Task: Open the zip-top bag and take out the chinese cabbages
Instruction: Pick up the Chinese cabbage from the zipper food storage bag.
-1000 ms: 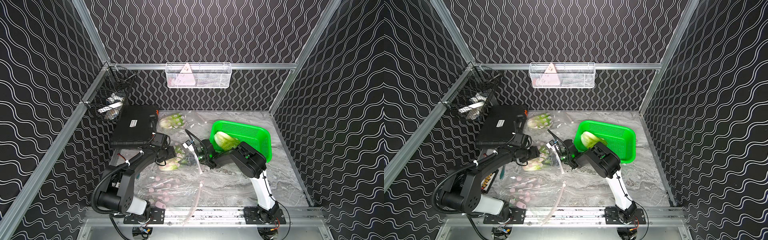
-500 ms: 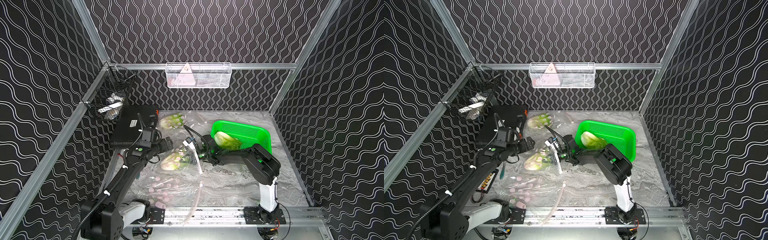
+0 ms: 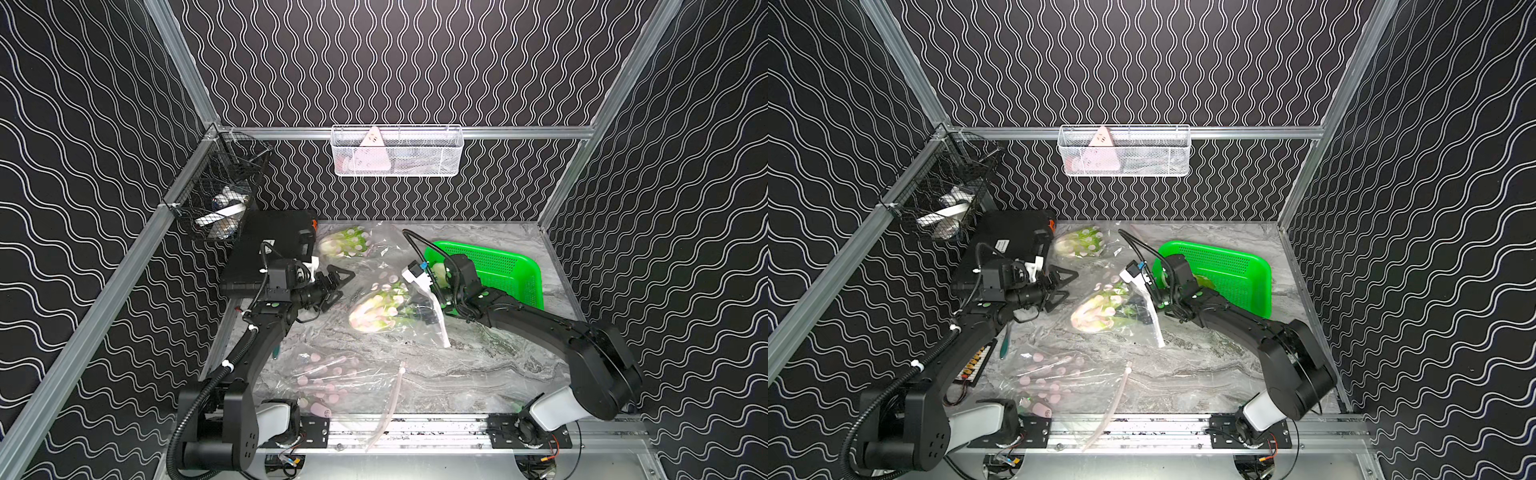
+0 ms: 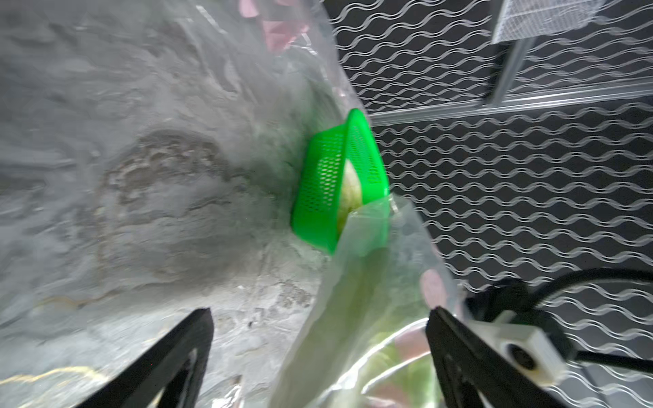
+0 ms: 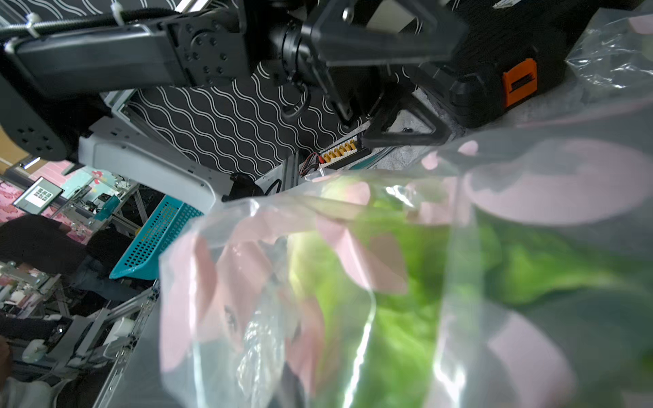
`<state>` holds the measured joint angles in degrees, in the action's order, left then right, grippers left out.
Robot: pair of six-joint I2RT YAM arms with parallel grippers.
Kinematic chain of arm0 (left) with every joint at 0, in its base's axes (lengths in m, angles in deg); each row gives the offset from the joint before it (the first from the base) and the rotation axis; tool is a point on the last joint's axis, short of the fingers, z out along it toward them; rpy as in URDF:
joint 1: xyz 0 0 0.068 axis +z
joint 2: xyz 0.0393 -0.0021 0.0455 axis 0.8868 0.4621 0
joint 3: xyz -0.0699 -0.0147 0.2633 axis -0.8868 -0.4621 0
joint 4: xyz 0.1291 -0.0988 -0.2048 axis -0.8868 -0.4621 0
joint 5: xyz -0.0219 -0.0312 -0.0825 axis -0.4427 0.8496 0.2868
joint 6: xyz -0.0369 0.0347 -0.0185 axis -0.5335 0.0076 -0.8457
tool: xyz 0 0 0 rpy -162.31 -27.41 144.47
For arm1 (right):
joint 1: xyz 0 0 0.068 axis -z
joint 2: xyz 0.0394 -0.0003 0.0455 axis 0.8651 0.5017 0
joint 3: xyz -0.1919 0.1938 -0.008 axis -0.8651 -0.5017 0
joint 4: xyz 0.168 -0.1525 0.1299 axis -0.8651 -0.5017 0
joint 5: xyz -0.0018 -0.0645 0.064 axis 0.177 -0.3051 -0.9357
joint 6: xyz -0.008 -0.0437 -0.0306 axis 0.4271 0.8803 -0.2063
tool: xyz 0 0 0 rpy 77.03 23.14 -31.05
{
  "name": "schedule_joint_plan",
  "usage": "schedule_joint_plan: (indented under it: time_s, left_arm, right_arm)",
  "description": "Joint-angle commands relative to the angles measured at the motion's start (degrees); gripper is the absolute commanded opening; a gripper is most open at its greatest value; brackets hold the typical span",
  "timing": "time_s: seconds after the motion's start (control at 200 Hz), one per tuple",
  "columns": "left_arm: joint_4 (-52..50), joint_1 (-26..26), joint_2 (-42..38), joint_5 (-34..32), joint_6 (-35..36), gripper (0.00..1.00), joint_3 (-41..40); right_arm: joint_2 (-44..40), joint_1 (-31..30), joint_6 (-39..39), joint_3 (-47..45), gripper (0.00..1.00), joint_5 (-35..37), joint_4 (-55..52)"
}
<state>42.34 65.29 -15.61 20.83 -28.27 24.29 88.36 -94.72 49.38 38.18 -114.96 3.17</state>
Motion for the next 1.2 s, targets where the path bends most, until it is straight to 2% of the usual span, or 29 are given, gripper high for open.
schedule_joint_plan:
  time_s: [0.0, 0.07, 0.14, 0.23, 0.305, 0.455, 0.62, 0.701, 0.811, 0.896, 0.951, 1.101, 1.196]
  left_arm:
    - [11.5, -0.1, 0.0, 10.2, -3.5, 0.99, 1.8]
    - [9.4, -0.8, -0.3, 12.1, 0.8, 0.99, 3.4]
    - [2.3, -1.5, -0.1, 12.7, 7.6, 0.99, 6.2]
    - [-8.6, -5.9, 0.7, 11.0, 17.3, 0.99, 10.1]
    - [-13.6, -8.6, 1.1, 9.2, 22.3, 0.99, 12.1]
    - [-15.7, -12.2, 2.4, 6.3, 25.8, 0.99, 13.0]
    - [-13.5, -14.5, 4.5, 4.0, 24.8, 0.97, 12.2]
    - [-7.6, -14.7, 5.2, 5.0, 20.3, 0.88, 10.2]
    - [-0.8, -14.9, 6.2, 7.0, 15.0, 0.64, 8.4]
    - [-1.7, -14.8, 6.2, 7.4, 15.1, 0.34, 8.8]
    - [-3.6, -14.8, 5.6, 6.7, 16.5, 0.0, 9.3]
    - [-12.1, -14.3, 0.5, -0.9, 21.8, 0.0, 10.3]
    - [-14.7, -12.0, -4.3, -7.0, 21.9, 0.0, 9.1]
  right_arm:
    - [-3.1, 0.2, 11.4, -1.7, 0.0, -3.0, -3.8]
    - [-4.4, 0.2, 15.7, -2.6, 0.0, -3.3, -4.8]
    - [-5.4, 0.2, 18.0, -3.8, 0.0, -4.4, -3.9]
    - [-6.7, 0.2, 18.8, -5.3, 0.0, -5.6, -1.3]
    - [-7.6, 0.1, 18.6, -6.0, 0.0, -5.9, 0.3]
    - [-8.1, -0.6, 20.1, -5.2, 0.0, -6.3, -1.5]
    - [-8.3, -2.2, 22.7, -3.6, 0.0, -5.7, -5.5]
    - [-8.2, -2.3, 23.3, -3.2, 0.0, -5.2, -6.7]
    - [-7.6, -2.3, 23.6, -2.5, 0.0, -4.2, -7.9]
    - [-7.4, -2.3, 23.0, -2.2, 0.0, -2.5, -8.1]
    - [-7.6, -2.4, 21.2, -2.6, 0.0, 0.0, -6.7]
    - [-8.1, -2.2, 15.3, -3.0, 0.0, 7.9, -4.2]
    - [-8.4, -2.3, 13.0, -3.4, 0.0, 10.3, -3.3]
